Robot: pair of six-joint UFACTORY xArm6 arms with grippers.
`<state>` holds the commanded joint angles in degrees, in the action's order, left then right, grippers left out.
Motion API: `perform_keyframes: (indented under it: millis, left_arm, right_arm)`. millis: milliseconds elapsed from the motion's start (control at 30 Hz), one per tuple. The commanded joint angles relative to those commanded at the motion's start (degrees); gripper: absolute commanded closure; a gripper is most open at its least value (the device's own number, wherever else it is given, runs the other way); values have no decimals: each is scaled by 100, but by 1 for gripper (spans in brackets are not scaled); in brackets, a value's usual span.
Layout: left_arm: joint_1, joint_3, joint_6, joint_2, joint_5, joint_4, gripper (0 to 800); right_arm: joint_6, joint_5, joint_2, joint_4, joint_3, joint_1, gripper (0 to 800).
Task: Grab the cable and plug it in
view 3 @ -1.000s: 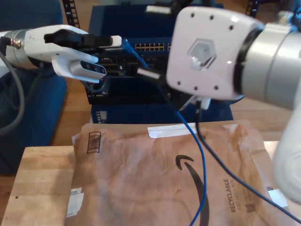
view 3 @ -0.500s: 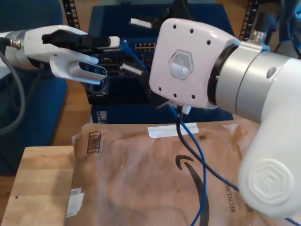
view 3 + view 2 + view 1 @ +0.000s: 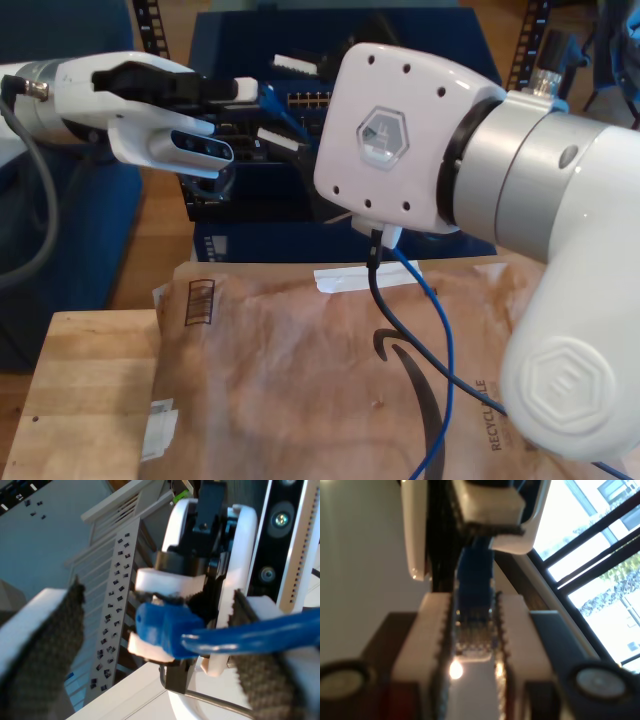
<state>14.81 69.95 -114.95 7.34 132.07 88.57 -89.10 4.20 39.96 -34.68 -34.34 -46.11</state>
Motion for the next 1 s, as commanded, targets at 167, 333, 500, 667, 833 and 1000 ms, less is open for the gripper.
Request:
perform_keyframes:
  millis: [167,333,500,667,833,1000]
  left_arm:
    - [-9,0,0,0,9,0,771]
    - [-9,0,0,0,9,0,771]
    - [-9,-18,0,0,9,0,770]
    - [-18,-18,0,0,9,0,770]
    - [-9,-18,0,0,18,0,770]
    - [-9,-26,9,0,53,9,685]
  right_arm:
    - [-62,0,-18,0,0,9,477]
    - [-167,0,-26,0,9,9,555]
    - [-176,0,-18,0,0,9,559]
    - [-237,0,-9,0,-18,18,561]
    - [-237,0,-18,0,-18,18,597]
    - [-237,0,-18,0,-9,26,771]
